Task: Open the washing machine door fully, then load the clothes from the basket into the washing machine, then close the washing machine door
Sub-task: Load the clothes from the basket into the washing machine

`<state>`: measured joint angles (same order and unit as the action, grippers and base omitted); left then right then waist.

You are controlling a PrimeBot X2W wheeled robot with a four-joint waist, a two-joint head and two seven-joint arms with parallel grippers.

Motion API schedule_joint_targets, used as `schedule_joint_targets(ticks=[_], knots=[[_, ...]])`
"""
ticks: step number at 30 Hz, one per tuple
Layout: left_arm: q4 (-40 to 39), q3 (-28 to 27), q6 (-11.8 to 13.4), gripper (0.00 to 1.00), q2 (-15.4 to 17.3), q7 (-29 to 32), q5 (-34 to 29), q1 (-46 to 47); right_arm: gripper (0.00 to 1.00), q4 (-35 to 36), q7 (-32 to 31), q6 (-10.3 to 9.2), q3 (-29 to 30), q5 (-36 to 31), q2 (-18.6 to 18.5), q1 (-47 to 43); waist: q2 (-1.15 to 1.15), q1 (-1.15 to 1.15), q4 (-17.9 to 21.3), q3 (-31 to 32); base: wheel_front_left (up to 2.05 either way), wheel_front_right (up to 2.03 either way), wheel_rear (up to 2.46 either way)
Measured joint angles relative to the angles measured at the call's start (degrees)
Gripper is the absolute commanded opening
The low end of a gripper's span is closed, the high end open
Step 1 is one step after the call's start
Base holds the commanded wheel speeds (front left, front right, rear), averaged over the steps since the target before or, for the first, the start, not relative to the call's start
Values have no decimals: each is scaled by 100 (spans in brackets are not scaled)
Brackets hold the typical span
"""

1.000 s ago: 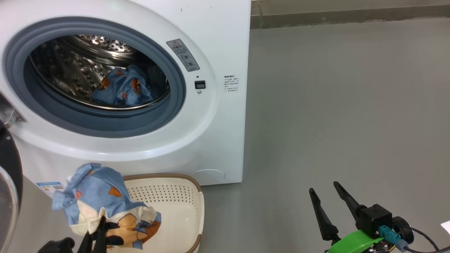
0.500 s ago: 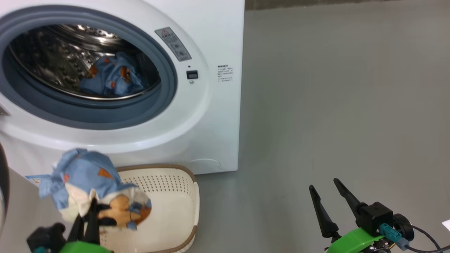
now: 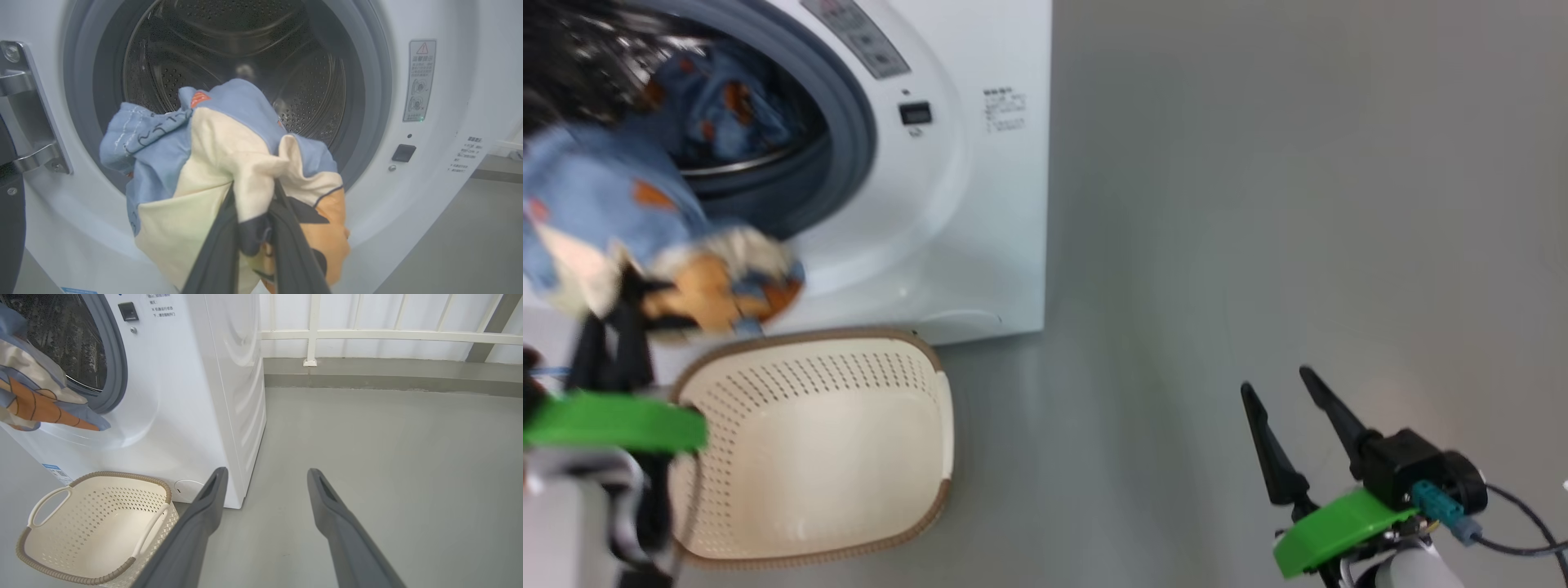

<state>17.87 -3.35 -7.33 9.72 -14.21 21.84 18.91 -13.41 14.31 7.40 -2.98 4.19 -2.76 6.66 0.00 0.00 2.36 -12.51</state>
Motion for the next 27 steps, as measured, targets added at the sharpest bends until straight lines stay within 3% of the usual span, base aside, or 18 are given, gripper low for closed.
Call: schedule_joint_targets(ticks=[12, 21, 27], knots=[[508, -31, 0, 0, 959, -43, 644, 2185, 100, 266, 1, 0, -16, 87, -1, 483, 0, 0, 362, -1058, 0, 0, 0], [1523, 500, 0, 0, 2012, 175, 1135, 3947, 100, 447, 1, 0, -116, 366, -1, 778, 0, 0, 804, -1976, 0, 0, 0], [2160, 847, 0, 0, 2514, 220, 1396, 4864, 100, 504, 1, 0, -218, 530, 0, 904, 0, 0, 1078, -2460, 0, 0, 0]])
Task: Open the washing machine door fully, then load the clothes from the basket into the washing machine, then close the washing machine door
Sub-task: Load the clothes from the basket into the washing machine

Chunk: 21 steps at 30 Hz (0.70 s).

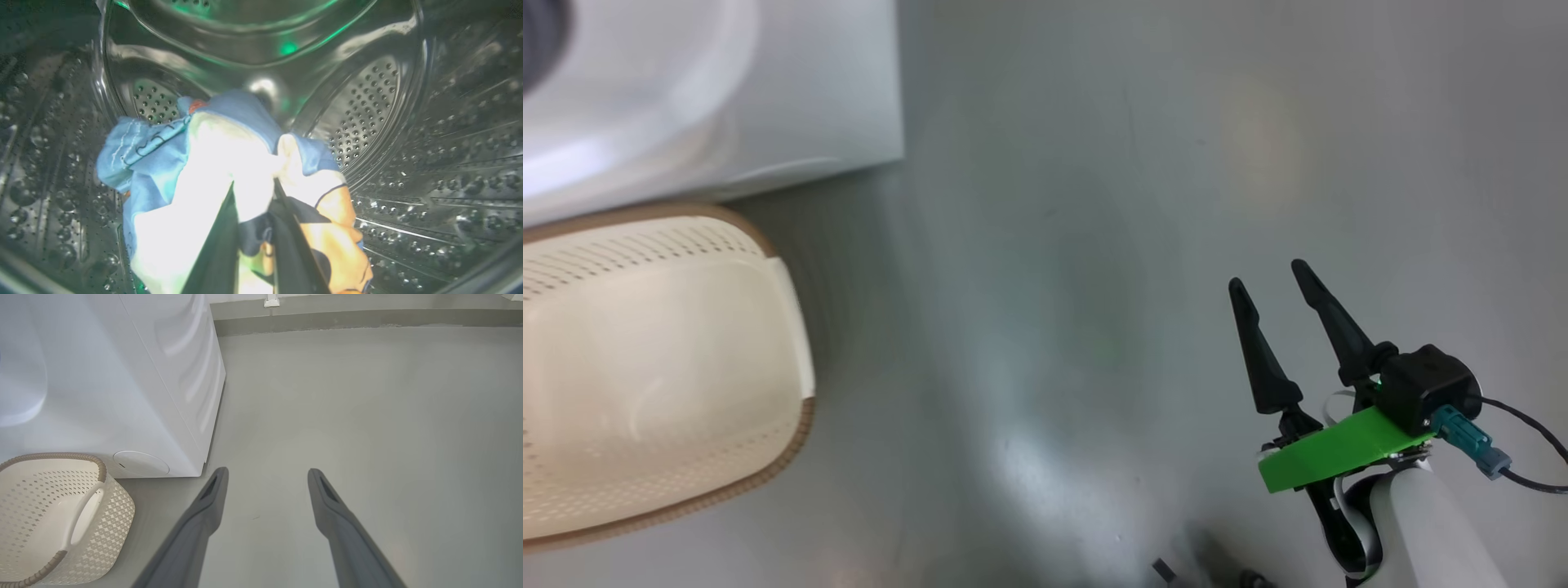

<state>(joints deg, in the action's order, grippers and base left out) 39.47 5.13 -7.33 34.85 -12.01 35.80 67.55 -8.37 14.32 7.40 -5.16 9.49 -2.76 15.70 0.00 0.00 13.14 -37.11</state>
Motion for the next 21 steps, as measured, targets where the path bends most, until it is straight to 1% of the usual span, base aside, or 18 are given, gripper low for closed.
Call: schedule_joint_targets(ticks=[3, 6, 9, 12, 17, 21], knots=[[387, 169, 0, 0, 220, 37, 79, 347, 100, 1, 0, 0, -63, 125, 1, 31, 0, 0, 124, -200, 0, 0, 0], [656, 479, 0, 0, 389, 49, 73, 602, 100, 5, 0, 0, -171, 175, 7, 122, 0, 0, 243, -363, 0, 0, 0], [865, 792, 0, 0, 416, 49, 74, 883, 100, 2, 0, 0, -202, 188, 7, 165, 1, 0, 341, -505, 0, 0, 0], [1143, 987, 0, 0, 428, 42, 76, 1126, 100, 7, 0, 0, -248, 221, 7, 220, 0, 0, 429, -618, 0, 0, 0], [1538, 1190, 0, 0, 488, -43, 86, 1542, 100, 10, 0, 0, -303, 324, 8, 240, 0, 0, 549, -756, 0, 0, 0], [1848, 1222, 0, 0, 506, -115, 204, 1840, 100, 10, 0, 0, -305, 335, 8, 339, 0, 0, 622, -834, 0, 0, 0]])
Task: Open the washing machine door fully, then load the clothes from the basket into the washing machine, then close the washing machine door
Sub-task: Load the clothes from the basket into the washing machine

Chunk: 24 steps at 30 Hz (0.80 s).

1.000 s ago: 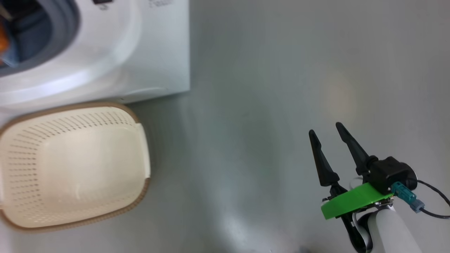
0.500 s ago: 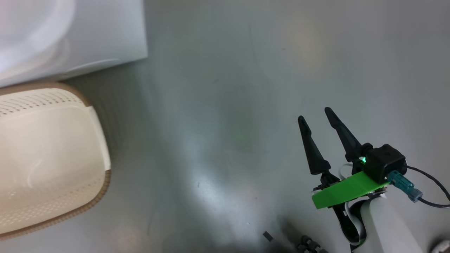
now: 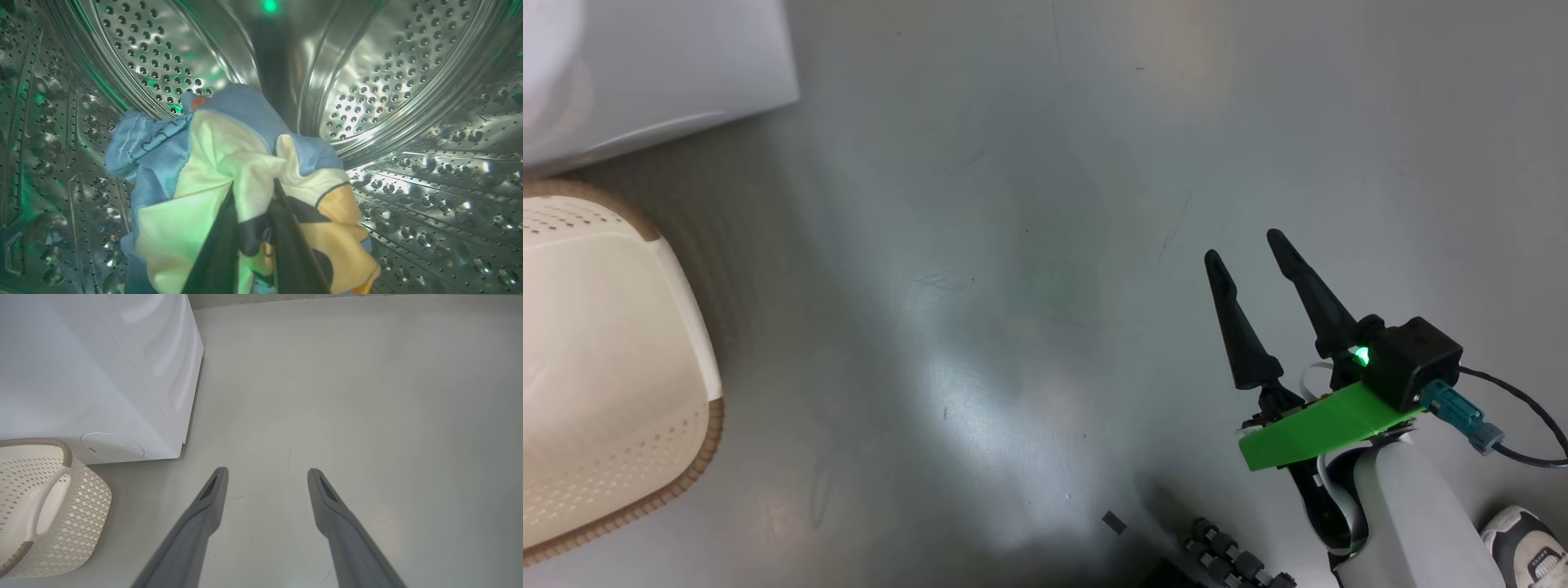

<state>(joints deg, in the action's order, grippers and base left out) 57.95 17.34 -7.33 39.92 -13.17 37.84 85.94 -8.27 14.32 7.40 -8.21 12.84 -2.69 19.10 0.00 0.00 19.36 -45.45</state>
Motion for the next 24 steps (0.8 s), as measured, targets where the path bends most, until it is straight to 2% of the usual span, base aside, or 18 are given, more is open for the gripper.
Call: schedule_joint_targets(ticks=[4, 5, 6, 17, 24], knots=[[196, 120, 0, 0, 14, -54, 29, 129, 100, -2, 0, 0, 1, 13, 1, 2, 0, 0, 44, -48, 0, 0, 0], [244, 157, 0, 47, 20, -56, 31, 135, 100, -4, 0, 0, 2, 13, 1, 2, 0, 0, 48, -53, 0, 0, 0], [298, 193, 0, 100, 27, -73, 29, 139, 100, -4, 0, 0, 3, 13, 1, 2, 0, 0, 48, -53, 0, 0, 0], [460, 398, 0, 100, -20, -147, 43, 250, 100, -31, 0, 0, 123, -12, 2, 6, 0, 0, -32, 62, 0, 0, 0], [42, 381, 0, 100, -151, -154, 294, -205, 100, -58, 0, 0, 240, -191, 1, 7, 0, 0, -175, 327, 0, 0, 0]])
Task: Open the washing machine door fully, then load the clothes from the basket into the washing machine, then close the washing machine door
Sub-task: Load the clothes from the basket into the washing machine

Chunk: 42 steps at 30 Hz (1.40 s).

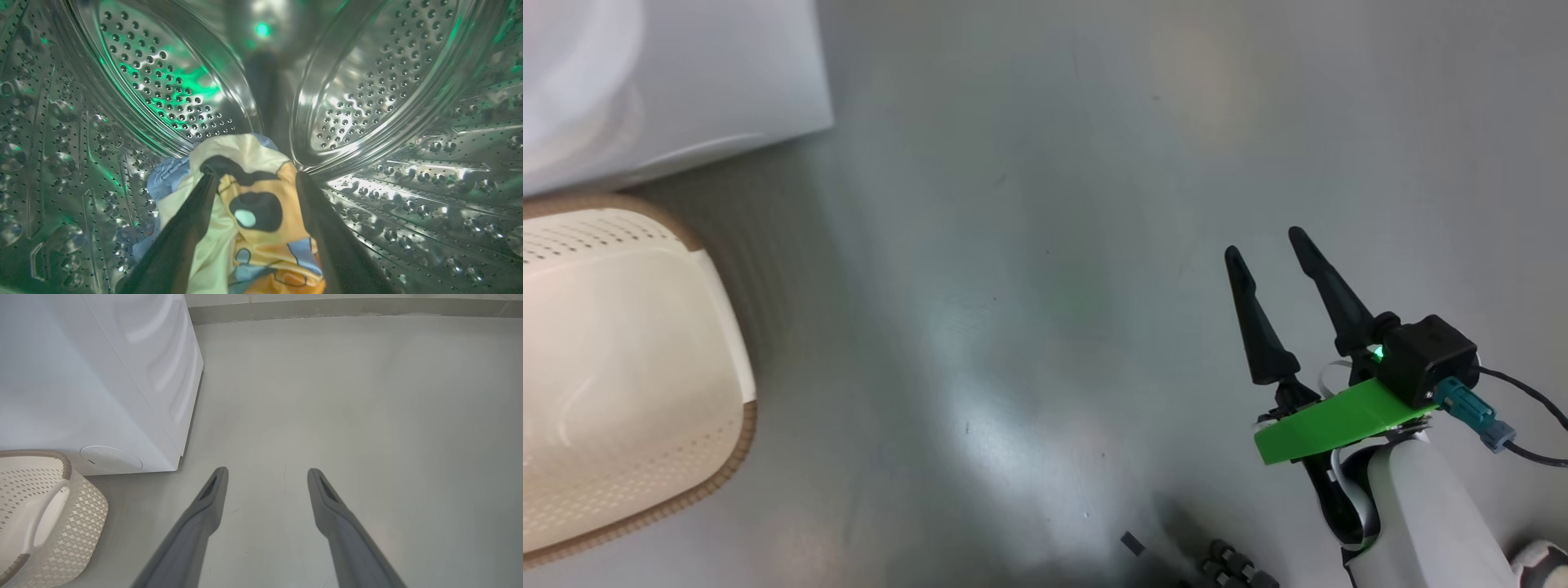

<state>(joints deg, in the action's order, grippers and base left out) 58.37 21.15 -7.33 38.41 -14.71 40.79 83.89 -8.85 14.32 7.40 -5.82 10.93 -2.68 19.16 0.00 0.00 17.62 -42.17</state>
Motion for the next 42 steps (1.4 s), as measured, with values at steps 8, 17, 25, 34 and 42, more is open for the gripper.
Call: schedule_joint_targets(ticks=[8, 17, 25, 34, 42], knots=[[-345, -11, 0, 100, -224, 0, 41, -778, 100, -44, 0, 0, 130, -167, -1, -8, 0, 0, -165, 340, 0, 0, 0], [-765, -96, 0, 100, -560, 0, 66, -2023, 100, -133, 0, 0, 254, -388, -3, -77, 0, 0, -425, 913, 0, 0, 0], [-1322, -367, 0, 100, -956, 1, -124, -3197, 100, -266, 0, 0, 303, -576, -5, -348, 0, 0, -700, 1511, 0, 0, 0], [-2198, -726, 0, 100, -1326, 1, -825, -4696, 100, -369, 0, 0, 376, -692, -7, -729, 0, 0, -1043, 2333, 0, 0, 0], [-3042, -991, 112, 100, -1777, 2, -1308, -5857, 100, -416, 0, 0, 376, -693, -7, -1007, 0, 0, -1319, 2937, 0, 0, 0]])
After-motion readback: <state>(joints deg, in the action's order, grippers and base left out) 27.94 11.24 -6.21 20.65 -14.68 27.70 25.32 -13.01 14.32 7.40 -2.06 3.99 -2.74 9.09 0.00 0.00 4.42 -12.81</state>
